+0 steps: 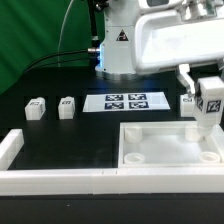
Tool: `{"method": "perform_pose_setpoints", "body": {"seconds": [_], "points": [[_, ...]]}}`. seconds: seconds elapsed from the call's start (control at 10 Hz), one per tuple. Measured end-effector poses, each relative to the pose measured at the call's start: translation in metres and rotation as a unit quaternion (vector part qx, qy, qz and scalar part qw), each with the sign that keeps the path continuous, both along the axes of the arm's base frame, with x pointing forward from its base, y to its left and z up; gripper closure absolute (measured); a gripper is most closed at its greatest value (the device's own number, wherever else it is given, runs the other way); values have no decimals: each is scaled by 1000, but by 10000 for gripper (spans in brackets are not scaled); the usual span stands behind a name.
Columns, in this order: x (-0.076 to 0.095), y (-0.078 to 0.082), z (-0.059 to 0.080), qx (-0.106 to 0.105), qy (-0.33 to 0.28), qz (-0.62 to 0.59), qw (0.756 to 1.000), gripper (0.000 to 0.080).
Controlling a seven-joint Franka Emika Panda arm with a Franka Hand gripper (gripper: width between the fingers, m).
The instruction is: Assemble one leg
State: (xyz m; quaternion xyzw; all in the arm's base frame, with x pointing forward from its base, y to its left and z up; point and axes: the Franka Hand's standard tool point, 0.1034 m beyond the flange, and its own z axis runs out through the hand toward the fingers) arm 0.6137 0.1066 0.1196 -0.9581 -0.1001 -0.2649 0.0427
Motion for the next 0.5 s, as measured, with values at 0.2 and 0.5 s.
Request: {"method": "perform_pose_setpoints", "body": {"seconds": [0.2, 0.5], "points": [[3, -2, -5, -3, -1, 5, 1000, 506], [4, -3, -5, -3, -20, 2, 1000, 506]]}}
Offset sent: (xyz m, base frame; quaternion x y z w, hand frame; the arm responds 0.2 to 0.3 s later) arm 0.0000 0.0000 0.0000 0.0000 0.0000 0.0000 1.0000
